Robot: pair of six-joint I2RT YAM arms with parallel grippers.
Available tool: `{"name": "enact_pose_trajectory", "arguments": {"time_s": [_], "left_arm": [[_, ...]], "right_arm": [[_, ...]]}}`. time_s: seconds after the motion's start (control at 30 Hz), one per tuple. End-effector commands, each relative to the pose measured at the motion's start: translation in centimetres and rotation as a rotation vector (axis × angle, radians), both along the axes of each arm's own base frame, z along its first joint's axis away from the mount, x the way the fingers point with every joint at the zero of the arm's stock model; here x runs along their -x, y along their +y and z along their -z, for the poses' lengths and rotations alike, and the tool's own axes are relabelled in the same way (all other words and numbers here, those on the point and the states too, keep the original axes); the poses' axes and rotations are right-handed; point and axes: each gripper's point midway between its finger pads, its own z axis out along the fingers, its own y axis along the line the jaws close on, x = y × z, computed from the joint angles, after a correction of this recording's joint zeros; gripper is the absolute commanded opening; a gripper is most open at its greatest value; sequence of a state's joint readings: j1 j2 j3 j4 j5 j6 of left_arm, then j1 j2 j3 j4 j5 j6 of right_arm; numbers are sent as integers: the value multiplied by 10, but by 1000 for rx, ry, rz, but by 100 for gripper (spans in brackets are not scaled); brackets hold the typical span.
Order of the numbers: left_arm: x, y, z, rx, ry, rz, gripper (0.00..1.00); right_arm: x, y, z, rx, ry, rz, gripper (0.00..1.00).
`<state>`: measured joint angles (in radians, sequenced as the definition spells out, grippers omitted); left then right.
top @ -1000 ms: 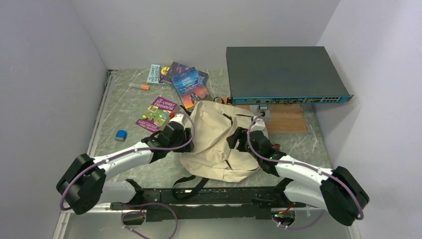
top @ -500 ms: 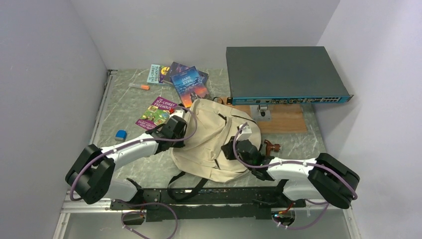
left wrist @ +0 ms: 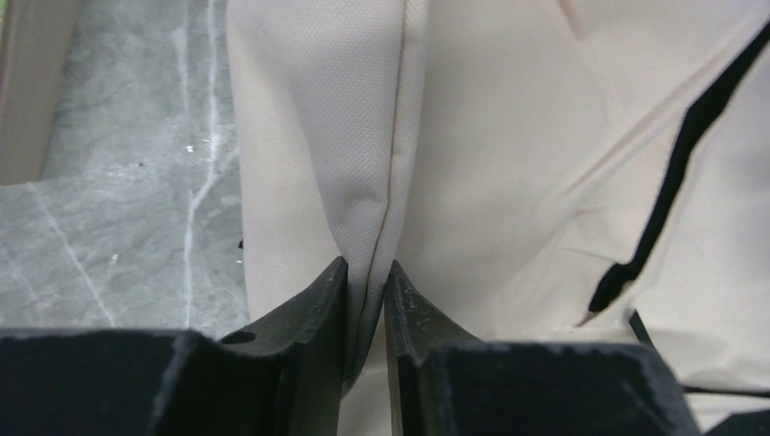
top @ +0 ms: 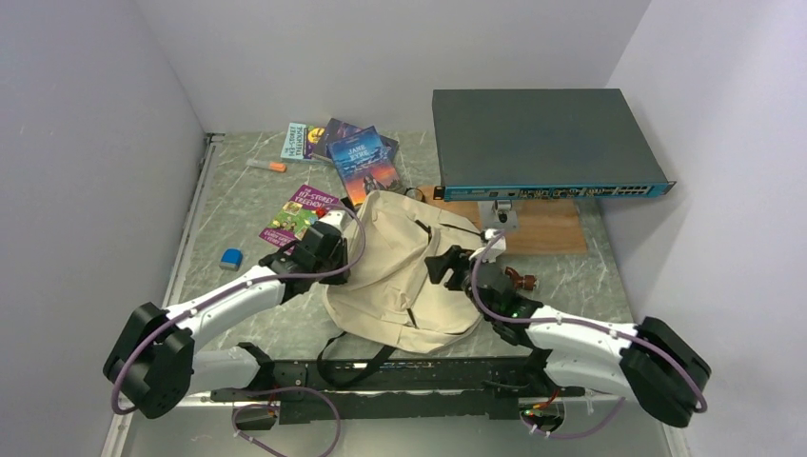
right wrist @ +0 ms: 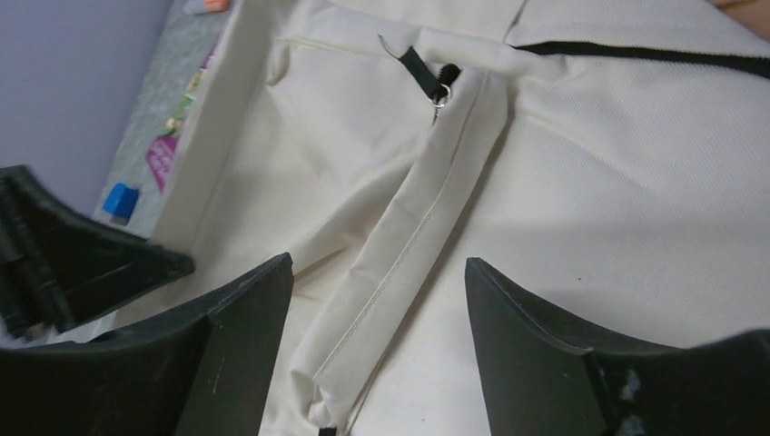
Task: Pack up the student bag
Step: Adjust the student bag at the center of the board, then unzip the student bag at the center of the board.
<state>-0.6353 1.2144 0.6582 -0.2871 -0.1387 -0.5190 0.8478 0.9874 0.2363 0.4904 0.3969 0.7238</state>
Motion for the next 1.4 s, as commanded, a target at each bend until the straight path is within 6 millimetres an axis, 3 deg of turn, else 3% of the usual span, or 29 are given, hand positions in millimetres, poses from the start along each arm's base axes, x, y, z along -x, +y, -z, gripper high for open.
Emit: {"name": "enact_pose_trajectory", "arguments": {"time_s": [0.0,0.2,0.47,0.63,0.73,0.9,0.93,1.03,1.13,1.27,1.37], "left_arm": [[3,-25,-23,148,-33,71,25],[9,-24,-21,163,-30,72,25],[11,-28,-15,177,-23,84,25],[12,-28,-11,180,-12,77,25],[14,-27,-9,172,-10,79,25],[15,-15,-14,141,-29,44,26],[15,-14,-17,139,-34,44,26],[16,-12,-33,148,-56,42,33],[19,-23,-63,239,-93,70,50],[25,-64,-119,484,-155,193,72],[18,-97,-142,610,-135,236,71]], "right_arm": [[-22,10,-10,-71,12,84,75],[-42,9,-1,-54,2,159,75],[-55,27,16,-59,4,132,62],[-64,29,23,-28,13,154,60],[-65,26,26,-22,7,154,46],[-54,31,18,-32,-27,72,2],[-52,31,18,-37,-25,63,0],[-47,34,16,-67,-28,36,0],[-41,42,14,-99,-39,-22,0],[-31,41,23,-139,-27,-55,0],[-30,37,22,-182,-32,-66,0]]}}
